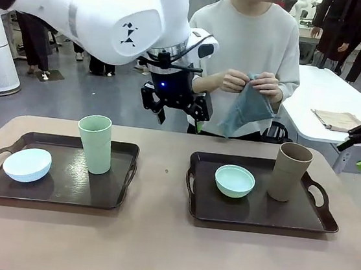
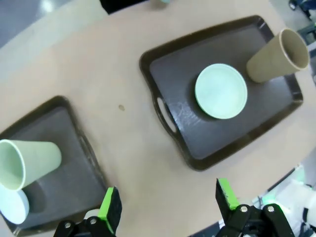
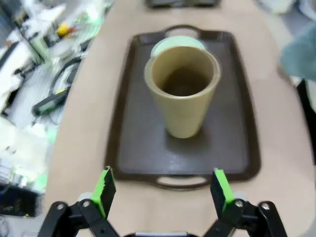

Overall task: Set up a tray with a mat and arrange the tableware.
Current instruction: Pick up the Picnic Bowl and Reusable plastic cup from the Handle tray in front of the human's position and hold them in the air.

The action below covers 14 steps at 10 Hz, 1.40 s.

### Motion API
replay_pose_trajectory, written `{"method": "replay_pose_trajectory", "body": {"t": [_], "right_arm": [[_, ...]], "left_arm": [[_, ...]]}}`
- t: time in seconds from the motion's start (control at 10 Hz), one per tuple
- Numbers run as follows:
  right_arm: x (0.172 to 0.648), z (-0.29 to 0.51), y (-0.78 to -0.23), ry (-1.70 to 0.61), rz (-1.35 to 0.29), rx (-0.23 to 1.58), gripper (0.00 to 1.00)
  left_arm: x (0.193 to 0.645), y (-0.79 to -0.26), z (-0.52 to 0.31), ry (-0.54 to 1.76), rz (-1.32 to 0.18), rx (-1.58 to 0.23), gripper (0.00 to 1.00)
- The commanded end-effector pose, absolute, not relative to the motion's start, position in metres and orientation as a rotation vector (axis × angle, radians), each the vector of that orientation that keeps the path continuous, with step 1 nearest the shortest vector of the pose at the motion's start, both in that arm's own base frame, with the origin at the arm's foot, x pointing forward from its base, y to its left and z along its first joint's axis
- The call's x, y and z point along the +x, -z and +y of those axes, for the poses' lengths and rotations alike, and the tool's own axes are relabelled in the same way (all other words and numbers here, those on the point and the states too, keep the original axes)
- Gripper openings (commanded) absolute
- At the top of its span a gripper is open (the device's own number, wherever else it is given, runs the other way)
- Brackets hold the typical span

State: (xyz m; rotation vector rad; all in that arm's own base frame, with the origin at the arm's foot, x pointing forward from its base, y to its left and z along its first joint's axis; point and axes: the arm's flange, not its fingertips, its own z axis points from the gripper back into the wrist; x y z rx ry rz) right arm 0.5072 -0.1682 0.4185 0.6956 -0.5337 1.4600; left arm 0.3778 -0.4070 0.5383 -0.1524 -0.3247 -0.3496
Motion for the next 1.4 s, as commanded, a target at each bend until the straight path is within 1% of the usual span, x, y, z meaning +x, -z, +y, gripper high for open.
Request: {"method": "replay_pose_trajectory", "body": {"t": [0.0,0.2,0.3,0.4,0.5,0.6,0.9,1.0,1.3], "right_arm": [[0.499,-0.137,-0.403,-1.368,-0.573,0.608,1.00],[0.504,-0.124,-0.394,-1.347,-0.580,0.611,1.00],[0.505,-0.122,-0.393,-1.346,-0.579,0.619,1.00],[0.503,-0.124,-0.396,-1.356,-0.569,0.633,1.00],[0.499,-0.126,-0.400,-1.336,-0.563,0.659,1.00],[0.509,-0.127,-0.392,-1.373,-0.560,0.628,1.00],[0.507,-0.128,-0.394,-1.371,-0.559,0.635,1.00],[0.512,-0.123,-0.395,-1.410,-0.589,0.626,1.00],[0.545,-0.095,-0.358,-1.426,-0.669,0.707,1.00]], "left_arm": [[0.382,-0.543,-0.420,0.307,-0.343,-0.141,1.00],[0.392,-0.530,-0.434,0.269,-0.378,-0.131,1.00],[0.393,-0.523,-0.439,0.263,-0.361,-0.132,1.00],[0.395,-0.526,-0.438,0.252,-0.362,-0.129,1.00],[0.393,-0.533,-0.433,0.234,-0.332,-0.173,1.00],[0.391,-0.524,-0.428,0.284,-0.341,-0.136,1.00],[0.394,-0.525,-0.429,0.272,-0.337,-0.143,1.00],[0.395,-0.523,-0.444,0.227,-0.346,-0.173,1.00],[0.402,-0.494,-0.497,0.193,-0.330,-0.176,1.00]]}}
